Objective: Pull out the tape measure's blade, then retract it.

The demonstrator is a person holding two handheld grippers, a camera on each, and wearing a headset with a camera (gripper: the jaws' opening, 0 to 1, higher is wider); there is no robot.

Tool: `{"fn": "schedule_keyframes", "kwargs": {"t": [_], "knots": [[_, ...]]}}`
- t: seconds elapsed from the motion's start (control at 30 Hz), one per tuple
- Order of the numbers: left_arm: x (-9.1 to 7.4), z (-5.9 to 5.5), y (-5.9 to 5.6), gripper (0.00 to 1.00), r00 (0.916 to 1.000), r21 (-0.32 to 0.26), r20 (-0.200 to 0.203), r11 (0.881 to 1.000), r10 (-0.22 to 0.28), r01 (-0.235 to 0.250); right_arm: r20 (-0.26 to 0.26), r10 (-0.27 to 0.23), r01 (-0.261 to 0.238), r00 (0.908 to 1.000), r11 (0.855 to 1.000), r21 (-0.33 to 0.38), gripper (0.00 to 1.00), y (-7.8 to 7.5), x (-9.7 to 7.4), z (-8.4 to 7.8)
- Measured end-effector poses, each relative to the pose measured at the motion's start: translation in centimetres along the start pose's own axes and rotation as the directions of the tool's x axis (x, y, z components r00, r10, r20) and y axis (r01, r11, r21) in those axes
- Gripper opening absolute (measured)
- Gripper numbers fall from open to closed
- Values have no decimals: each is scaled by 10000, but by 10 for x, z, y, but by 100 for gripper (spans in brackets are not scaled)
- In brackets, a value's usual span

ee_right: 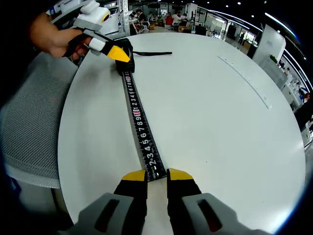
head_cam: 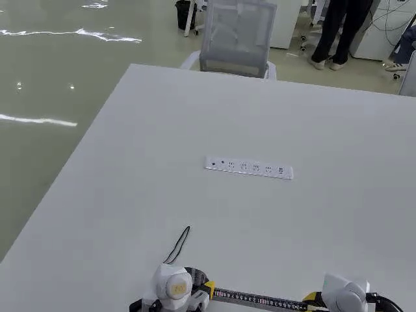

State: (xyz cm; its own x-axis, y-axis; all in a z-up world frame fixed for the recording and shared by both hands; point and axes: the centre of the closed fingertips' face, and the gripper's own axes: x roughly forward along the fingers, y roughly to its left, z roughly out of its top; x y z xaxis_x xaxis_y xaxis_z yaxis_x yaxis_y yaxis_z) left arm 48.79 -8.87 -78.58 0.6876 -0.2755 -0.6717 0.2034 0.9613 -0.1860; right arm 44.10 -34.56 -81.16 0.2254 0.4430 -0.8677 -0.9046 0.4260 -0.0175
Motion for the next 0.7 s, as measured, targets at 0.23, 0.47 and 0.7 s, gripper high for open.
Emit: {"fn": "schedule_keyframes", "kwargs": {"t": [0.23, 0.47, 0.7], "knots": [[1, -2, 1, 61, 9997, 299, -203, 9995, 106, -100, -63, 8, -8, 10000, 10000, 3, 13, -1, 1, -1], [3, -4, -1, 62, 9991, 934, -294, 9953, 304, -275, -84, -26, 26, 10000, 10000, 31, 13, -1, 0, -1], [5, -4, 1, 62, 9993, 1117, -227, 9934, 281, -254, -147, -19, 19, 9999, 10000, -28, 13, 1, 0, 0]]}}
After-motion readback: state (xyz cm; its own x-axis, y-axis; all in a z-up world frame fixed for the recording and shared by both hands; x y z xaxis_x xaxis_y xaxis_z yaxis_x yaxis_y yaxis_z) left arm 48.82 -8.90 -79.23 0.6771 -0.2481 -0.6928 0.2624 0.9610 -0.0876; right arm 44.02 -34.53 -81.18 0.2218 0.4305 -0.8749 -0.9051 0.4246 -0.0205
